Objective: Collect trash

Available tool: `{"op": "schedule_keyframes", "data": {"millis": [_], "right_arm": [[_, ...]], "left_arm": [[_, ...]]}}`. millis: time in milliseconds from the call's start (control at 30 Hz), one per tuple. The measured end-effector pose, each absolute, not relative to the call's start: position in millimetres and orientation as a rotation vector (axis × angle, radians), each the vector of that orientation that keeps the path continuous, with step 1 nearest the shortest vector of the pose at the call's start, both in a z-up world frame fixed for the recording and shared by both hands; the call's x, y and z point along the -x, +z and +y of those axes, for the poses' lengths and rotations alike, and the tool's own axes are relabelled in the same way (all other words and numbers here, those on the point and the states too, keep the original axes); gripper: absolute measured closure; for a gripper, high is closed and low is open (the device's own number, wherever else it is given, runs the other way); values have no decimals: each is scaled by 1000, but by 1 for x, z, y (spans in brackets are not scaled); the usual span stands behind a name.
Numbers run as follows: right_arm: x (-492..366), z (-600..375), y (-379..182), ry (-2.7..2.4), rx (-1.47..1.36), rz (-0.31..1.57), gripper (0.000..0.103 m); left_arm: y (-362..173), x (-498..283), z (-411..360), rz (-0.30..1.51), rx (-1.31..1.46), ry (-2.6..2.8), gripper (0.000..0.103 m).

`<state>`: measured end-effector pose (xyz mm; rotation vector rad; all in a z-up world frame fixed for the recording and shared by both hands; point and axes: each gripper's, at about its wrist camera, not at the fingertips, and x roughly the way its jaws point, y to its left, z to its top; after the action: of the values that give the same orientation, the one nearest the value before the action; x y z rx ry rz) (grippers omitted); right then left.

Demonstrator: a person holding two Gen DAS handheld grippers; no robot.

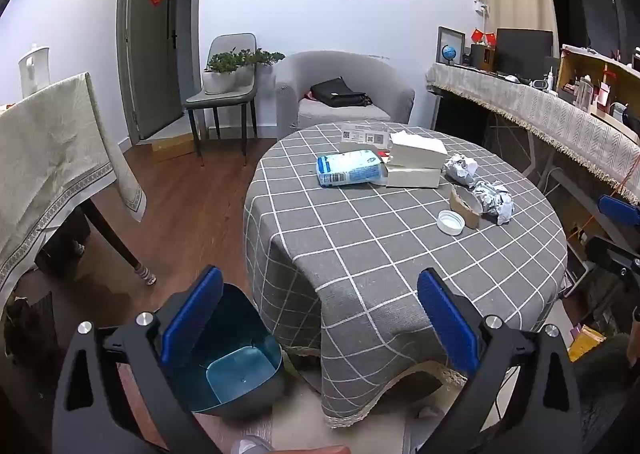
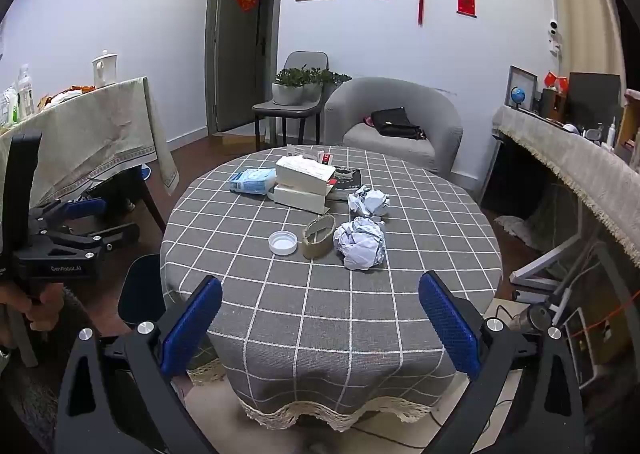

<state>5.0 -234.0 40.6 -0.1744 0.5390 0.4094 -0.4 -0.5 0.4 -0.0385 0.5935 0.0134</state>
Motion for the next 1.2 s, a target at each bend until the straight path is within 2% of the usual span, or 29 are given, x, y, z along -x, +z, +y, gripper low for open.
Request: {"op": "schedule_keyframes", "data": {"millis": [1200], "right_arm": [[-5,-234,40,409,176,541,3]], "left_arm": [[-1,0,1,594,31,17,3]]}}
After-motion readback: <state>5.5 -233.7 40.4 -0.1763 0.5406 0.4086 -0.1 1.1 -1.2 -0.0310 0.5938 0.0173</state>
